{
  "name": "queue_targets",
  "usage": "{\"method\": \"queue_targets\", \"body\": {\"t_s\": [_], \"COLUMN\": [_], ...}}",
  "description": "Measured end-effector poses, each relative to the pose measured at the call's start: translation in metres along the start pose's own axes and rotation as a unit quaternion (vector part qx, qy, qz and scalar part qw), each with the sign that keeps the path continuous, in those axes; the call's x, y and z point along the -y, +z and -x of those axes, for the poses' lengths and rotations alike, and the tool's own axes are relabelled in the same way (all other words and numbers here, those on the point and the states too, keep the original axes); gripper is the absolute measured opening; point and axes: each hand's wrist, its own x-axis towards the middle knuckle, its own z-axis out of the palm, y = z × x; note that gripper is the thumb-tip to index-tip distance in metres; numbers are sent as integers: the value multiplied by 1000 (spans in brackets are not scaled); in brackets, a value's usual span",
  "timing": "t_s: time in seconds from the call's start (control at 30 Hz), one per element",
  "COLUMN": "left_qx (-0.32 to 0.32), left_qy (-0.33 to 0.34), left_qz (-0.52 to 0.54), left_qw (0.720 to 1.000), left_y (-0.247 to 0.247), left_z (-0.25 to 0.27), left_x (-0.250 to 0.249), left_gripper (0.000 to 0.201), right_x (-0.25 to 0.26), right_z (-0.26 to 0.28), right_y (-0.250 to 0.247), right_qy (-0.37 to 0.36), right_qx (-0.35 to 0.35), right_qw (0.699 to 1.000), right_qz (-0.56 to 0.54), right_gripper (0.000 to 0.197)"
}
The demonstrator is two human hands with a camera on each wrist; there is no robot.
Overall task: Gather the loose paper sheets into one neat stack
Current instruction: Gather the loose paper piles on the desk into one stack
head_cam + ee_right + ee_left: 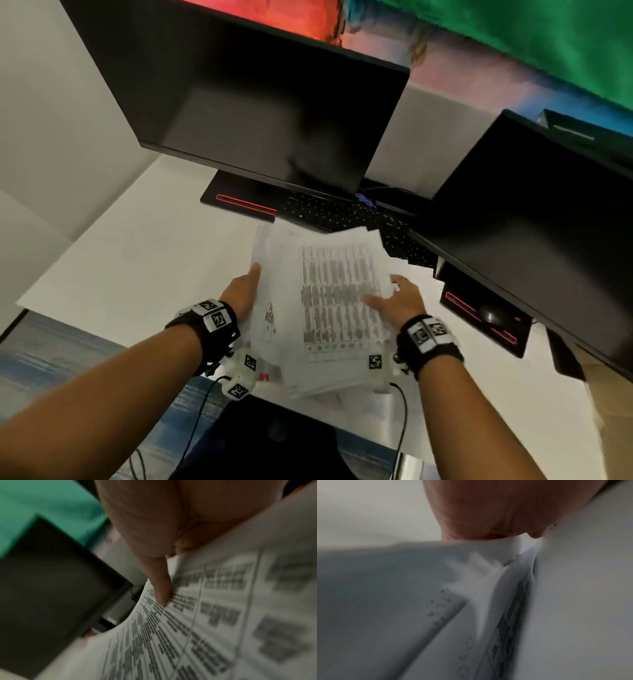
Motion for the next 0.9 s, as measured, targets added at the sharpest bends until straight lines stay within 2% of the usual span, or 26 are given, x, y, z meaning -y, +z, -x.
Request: {"method": "queue_targets", "body": {"t_s": [0.1,0.2,0.3,0.4,0.43,0.53,0.57,0.63,0.73,0.8,0.9], "left_qx": [-13,-23,-4,-11,-30,-64,-67,-60,-58,-58,-58], "left_qy": [11,13,12,64,79,103,106,111,111,109,110], "left_qz": [8,22,55,-84,-124,-154,-154,-163,-166,-158,-155], "left_qw": [1000,999,998,994,989,981,980,978,978,980,980], "left_y": [9,17,21,21,22,21,21,19,19,19,19], "left_z": [-3,-7,-14,-28,-30,-28,-28,-31,-36,-37,-34], "left_x": [0,4,12,24,25,24,24,25,27,27,25], "left_gripper": [83,81,75,57,48,36,35,35,39,42,45], "right_x": [-30,-49,-52,-50,-52,-69,-76,-83,-81,-75,-76], "right_z": [-11,-12,-8,3,1,-6,-8,-11,-12,-10,-15], "right_y": [28,51,67,64,56,18,9,5,10,12,10], "right_qy": [30,5,-14,-30,-19,105,135,143,174,218,238], "right_qx": [-10,20,10,31,2,-128,-139,-130,-148,-162,-159], "right_qw": [998,995,995,991,992,970,961,962,964,954,951], "right_qz": [62,94,93,126,126,180,196,191,133,130,119], "right_gripper": [64,53,48,53,57,81,88,98,112,117,116]}}
